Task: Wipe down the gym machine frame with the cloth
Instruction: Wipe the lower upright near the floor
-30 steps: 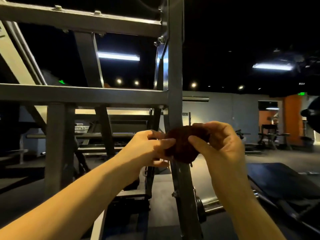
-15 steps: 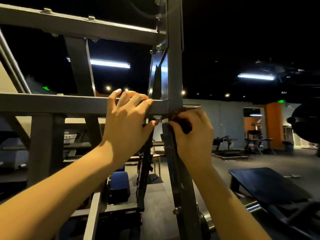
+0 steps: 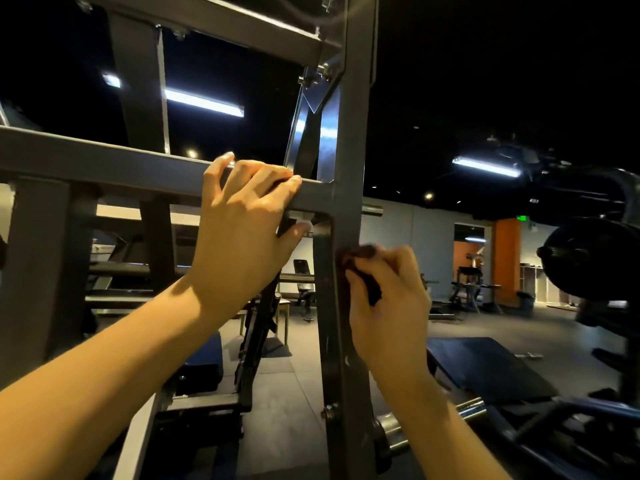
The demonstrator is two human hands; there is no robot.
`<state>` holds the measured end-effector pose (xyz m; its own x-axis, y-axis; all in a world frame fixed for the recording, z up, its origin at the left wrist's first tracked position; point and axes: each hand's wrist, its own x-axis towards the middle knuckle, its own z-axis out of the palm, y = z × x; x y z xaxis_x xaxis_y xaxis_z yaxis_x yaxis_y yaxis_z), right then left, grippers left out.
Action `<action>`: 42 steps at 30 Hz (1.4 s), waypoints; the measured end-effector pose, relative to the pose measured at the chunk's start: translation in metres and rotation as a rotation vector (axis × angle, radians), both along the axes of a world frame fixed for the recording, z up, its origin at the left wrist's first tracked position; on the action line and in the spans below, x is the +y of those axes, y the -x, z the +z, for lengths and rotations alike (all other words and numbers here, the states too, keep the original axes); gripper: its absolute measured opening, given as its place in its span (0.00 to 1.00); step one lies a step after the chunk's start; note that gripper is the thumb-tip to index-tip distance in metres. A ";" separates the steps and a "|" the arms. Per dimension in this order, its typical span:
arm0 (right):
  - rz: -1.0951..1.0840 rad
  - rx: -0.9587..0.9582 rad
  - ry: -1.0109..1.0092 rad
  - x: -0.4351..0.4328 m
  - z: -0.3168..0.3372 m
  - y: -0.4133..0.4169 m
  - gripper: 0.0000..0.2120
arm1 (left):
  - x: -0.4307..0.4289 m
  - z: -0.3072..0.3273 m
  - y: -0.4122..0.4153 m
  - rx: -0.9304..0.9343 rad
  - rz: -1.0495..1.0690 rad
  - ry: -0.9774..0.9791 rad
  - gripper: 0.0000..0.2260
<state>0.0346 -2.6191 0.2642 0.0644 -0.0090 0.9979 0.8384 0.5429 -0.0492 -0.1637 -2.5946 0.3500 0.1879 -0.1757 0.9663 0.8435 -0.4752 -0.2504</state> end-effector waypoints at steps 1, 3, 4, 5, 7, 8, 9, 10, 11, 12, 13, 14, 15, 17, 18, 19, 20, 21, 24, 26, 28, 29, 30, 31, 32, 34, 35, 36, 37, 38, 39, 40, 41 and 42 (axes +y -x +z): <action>0.025 -0.007 0.046 -0.004 -0.016 -0.003 0.06 | 0.000 -0.001 0.000 0.002 0.006 0.001 0.24; 0.040 -0.007 0.108 -0.007 -0.032 -0.007 0.06 | 0.000 0.000 0.000 0.010 0.015 0.002 0.26; 0.010 0.000 0.099 -0.007 -0.027 -0.007 0.05 | -0.001 -0.001 -0.001 0.011 0.018 0.009 0.27; -0.040 -0.004 0.065 -0.006 -0.015 -0.004 0.04 | -0.003 -0.001 -0.002 0.011 0.021 0.019 0.28; -0.069 0.009 -0.004 -0.005 0.024 0.005 0.05 | -0.005 -0.005 -0.004 0.012 0.041 0.034 0.31; -0.061 0.013 -0.035 -0.002 0.043 0.007 0.04 | -0.005 -0.007 -0.005 0.013 0.054 0.035 0.33; -0.059 0.009 -0.064 0.000 0.054 0.008 0.04 | -0.005 -0.007 -0.006 0.018 0.064 0.036 0.34; -0.063 -0.001 -0.077 0.002 0.055 0.009 0.04 | -0.004 -0.007 -0.006 0.024 0.068 0.040 0.34; -0.076 -0.011 -0.069 0.003 0.046 0.009 0.04 | -0.004 -0.007 -0.006 0.028 0.067 0.046 0.35; -0.079 -0.028 -0.047 0.003 0.029 0.007 0.05 | -0.004 -0.007 -0.005 0.027 0.068 0.052 0.35; -0.059 -0.048 -0.013 0.000 0.006 0.005 0.06 | -0.005 -0.007 -0.005 0.025 0.071 0.057 0.35; -0.022 -0.067 0.016 -0.004 -0.018 0.001 0.08 | -0.005 -0.008 -0.005 0.023 0.074 0.062 0.36; 0.014 -0.078 0.033 -0.010 -0.038 -0.002 0.10 | -0.006 -0.009 -0.006 0.022 0.071 0.071 0.35; 0.032 -0.095 0.047 -0.015 -0.051 -0.008 0.12 | -0.009 -0.012 -0.007 0.023 0.064 0.091 0.35; 0.002 -0.110 0.051 -0.014 -0.043 -0.009 0.09 | -0.010 -0.012 -0.007 0.030 0.066 0.098 0.35; -0.040 -0.131 0.033 -0.010 -0.028 -0.008 0.06 | -0.011 -0.011 -0.005 0.040 0.069 0.101 0.35; -0.072 -0.138 -0.001 -0.005 -0.009 -0.004 0.04 | -0.013 -0.009 -0.004 0.048 0.069 0.106 0.35; -0.084 -0.125 -0.032 -0.001 0.011 -0.002 0.04 | -0.014 -0.008 -0.003 0.051 0.063 0.113 0.34; -0.039 -0.080 -0.059 0.007 0.036 0.005 0.04 | -0.018 -0.013 -0.003 0.026 0.043 0.113 0.32; 0.039 -0.052 -0.007 0.002 0.004 0.002 0.07 | -0.022 -0.025 -0.007 0.020 0.014 0.071 0.29; 0.047 -0.102 0.091 -0.007 -0.051 -0.010 0.08 | -0.025 -0.040 -0.012 0.029 -0.050 0.036 0.24; 0.066 -0.149 0.137 -0.014 -0.077 -0.016 0.09 | -0.026 -0.047 -0.015 0.032 -0.088 0.043 0.22; 0.085 -0.196 0.169 -0.020 -0.095 -0.022 0.09 | -0.026 -0.054 -0.019 0.034 -0.124 0.070 0.19; 0.093 -0.229 0.185 -0.024 -0.101 -0.026 0.08 | -0.024 -0.060 -0.022 0.033 -0.157 0.119 0.17; 0.084 -0.245 0.189 -0.025 -0.094 -0.027 0.07 | -0.023 -0.065 -0.025 0.025 -0.190 0.189 0.16; 0.052 -0.215 0.146 -0.025 -0.058 -0.019 0.07 | -0.020 -0.069 -0.029 -0.011 -0.286 0.353 0.16; 0.023 -0.177 0.113 -0.023 -0.034 -0.012 0.07 | -0.019 -0.068 -0.031 -0.043 -0.362 0.442 0.16; -0.002 -0.137 0.081 -0.019 -0.014 -0.007 0.06 | -0.020 -0.066 -0.033 -0.092 -0.448 0.531 0.15; -0.010 -0.104 0.062 -0.013 -0.002 -0.003 0.04 | -0.021 -0.063 -0.035 -0.147 -0.534 0.616 0.14; -0.006 -0.080 0.045 -0.008 0.000 -0.001 0.04 | -0.021 -0.060 -0.036 -0.193 -0.599 0.679 0.13; 0.008 -0.061 0.038 -0.006 -0.010 -0.001 0.06 | -0.020 -0.058 -0.038 -0.222 -0.635 0.710 0.13; 0.035 -0.058 0.045 -0.005 -0.028 -0.003 0.08 | -0.019 -0.058 -0.039 -0.236 -0.652 0.723 0.14; 0.075 -0.069 0.061 -0.008 -0.052 -0.007 0.10 | -0.019 -0.060 -0.040 -0.248 -0.662 0.741 0.15; 0.101 -0.110 0.084 -0.011 -0.079 -0.014 0.10 | -0.017 -0.064 -0.042 -0.259 -0.661 0.767 0.15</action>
